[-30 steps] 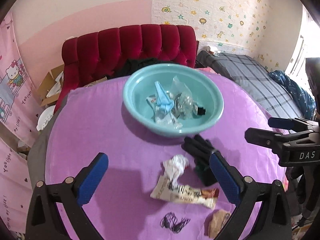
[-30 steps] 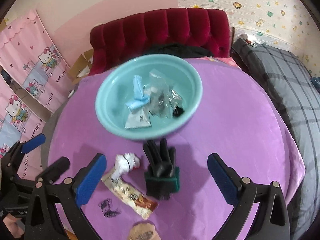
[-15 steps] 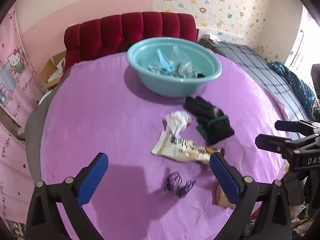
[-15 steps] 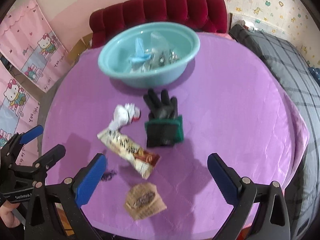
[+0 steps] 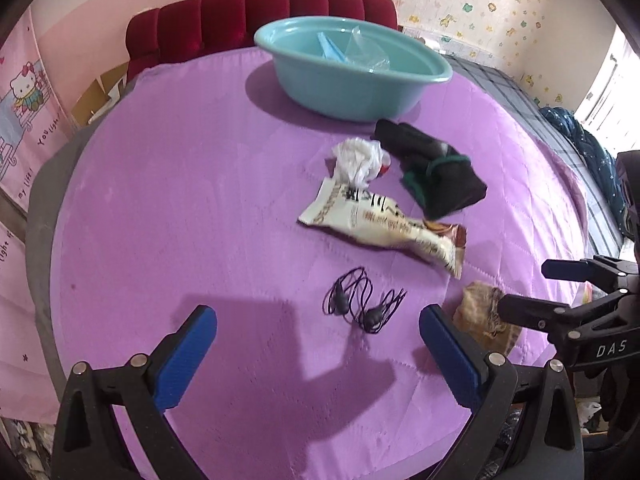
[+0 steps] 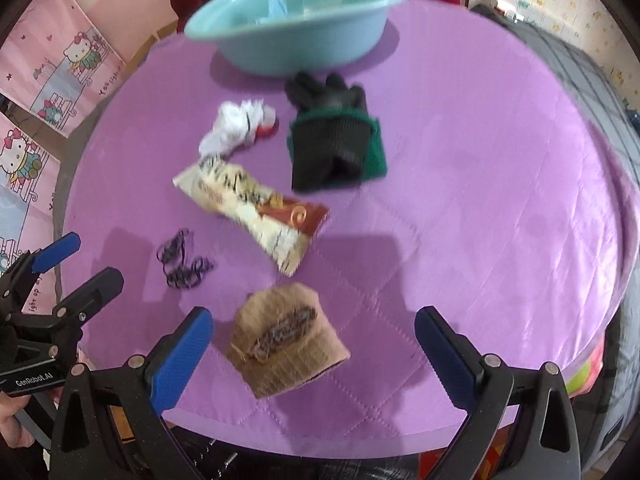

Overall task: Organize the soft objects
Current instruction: 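Move both grippers back toward the remaining items on the table, then grasp the black earphones with the left gripper while the right gripper grasps the brown pouch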

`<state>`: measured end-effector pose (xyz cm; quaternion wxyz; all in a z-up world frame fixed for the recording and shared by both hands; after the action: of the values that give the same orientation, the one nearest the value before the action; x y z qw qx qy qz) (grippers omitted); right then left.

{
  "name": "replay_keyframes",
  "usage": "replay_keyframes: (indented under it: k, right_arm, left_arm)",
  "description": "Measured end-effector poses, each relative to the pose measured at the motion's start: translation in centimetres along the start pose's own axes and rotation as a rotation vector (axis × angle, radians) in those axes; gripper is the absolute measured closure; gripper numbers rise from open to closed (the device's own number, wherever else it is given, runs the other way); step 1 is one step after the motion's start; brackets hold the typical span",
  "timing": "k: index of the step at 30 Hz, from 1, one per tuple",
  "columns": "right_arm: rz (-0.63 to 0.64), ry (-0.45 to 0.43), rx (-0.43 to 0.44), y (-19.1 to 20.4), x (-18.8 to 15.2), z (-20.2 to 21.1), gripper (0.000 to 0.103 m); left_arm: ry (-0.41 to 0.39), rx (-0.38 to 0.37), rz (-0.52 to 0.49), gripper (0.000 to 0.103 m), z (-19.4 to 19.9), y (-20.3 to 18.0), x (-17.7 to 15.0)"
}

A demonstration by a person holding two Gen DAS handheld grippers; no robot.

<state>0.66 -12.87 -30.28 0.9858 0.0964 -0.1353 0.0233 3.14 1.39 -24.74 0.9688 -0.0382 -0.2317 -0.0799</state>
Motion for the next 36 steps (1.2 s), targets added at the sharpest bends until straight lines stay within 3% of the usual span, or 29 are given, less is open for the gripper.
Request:
replay_keyframes:
  k: [6, 8, 9, 10, 12, 13, 18, 28, 30, 32, 34, 36]
  right_arm:
    - [-0.013, 0.045, 0.031, 0.2, -1.2, -1.5, 0.001]
    - [-0.02, 0.061, 0.052, 0.3, -1.6, -1.9, 0.014]
    - [-0.024, 0.075, 0.062, 0.4, -1.9, -2.2, 0.034]
    - [-0.027, 0.081, 0.075, 0.5, -2.1, -2.3, 0.063]
    - [-0.021, 0.072, 0.105, 0.8, -2.4, -2.1, 0.086]
    - [-0.011, 0.056, 0.108, 1.0, -2.3, -1.8, 0.089]
    - [0.021, -0.007, 0.079, 0.9, -1.2, -0.2, 0.09]
    - [0.017, -0.03, 0.06, 0.2, -1.0, 1.3, 0.09]
    - [0.013, -0.032, 0.057, 0.2, -0.9, 1.2, 0.09]
    - [0.006, -0.032, 0.058, -0.1, -0.8, 1.1, 0.089]
    - [0.002, -0.032, 0.059, -0.2, -0.7, 1.2, 0.089]
    - [0.001, -0.032, 0.055, -0.3, -0.5, 1.1, 0.089]
  left_arm:
    - [0.033, 0.0, 0.014, 0.0, -0.8, 0.2, -0.9]
    - [0.038, -0.002, 0.013, 0.0, -0.9, 0.1, -1.0]
    - [0.04, -0.001, 0.012, 0.0, -1.0, 0.1, -1.0]
    - [0.043, 0.0, 0.012, 0.0, -1.0, 0.1, -1.0]
    - [0.049, 0.0, 0.011, 0.0, -1.1, 0.1, -0.9]
    - [0.051, 0.002, 0.012, 0.0, -1.2, 0.1, -0.9]
    - [0.062, -0.002, 0.019, 0.0, -2.0, 0.0, -0.5]
    - [0.074, -0.025, 0.03, 0.001, -3.8, -0.6, 1.1]
    - [0.081, -0.028, 0.022, 0.005, -4.4, -0.9, 1.4]
    - [0.092, -0.035, 0.02, 0.019, -5.0, -1.3, 1.4]
    - [0.1, -0.045, 0.024, 0.027, -5.6, -1.5, 1.5]
    - [0.113, -0.056, 0.021, 0.028, -6.0, -1.7, 1.5]
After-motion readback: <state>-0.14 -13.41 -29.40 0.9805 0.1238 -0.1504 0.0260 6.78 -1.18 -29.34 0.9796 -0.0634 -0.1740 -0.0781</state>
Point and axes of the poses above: each gripper's, at about its wrist camera, not at the fingertips, and z roughly against the way its jaws point, y to its left, x to its top, the point moved 8 cm from there along -z, roughly the way its jaws point, and after that the axes turned 4 degrees about x, right-handed, at the moved point
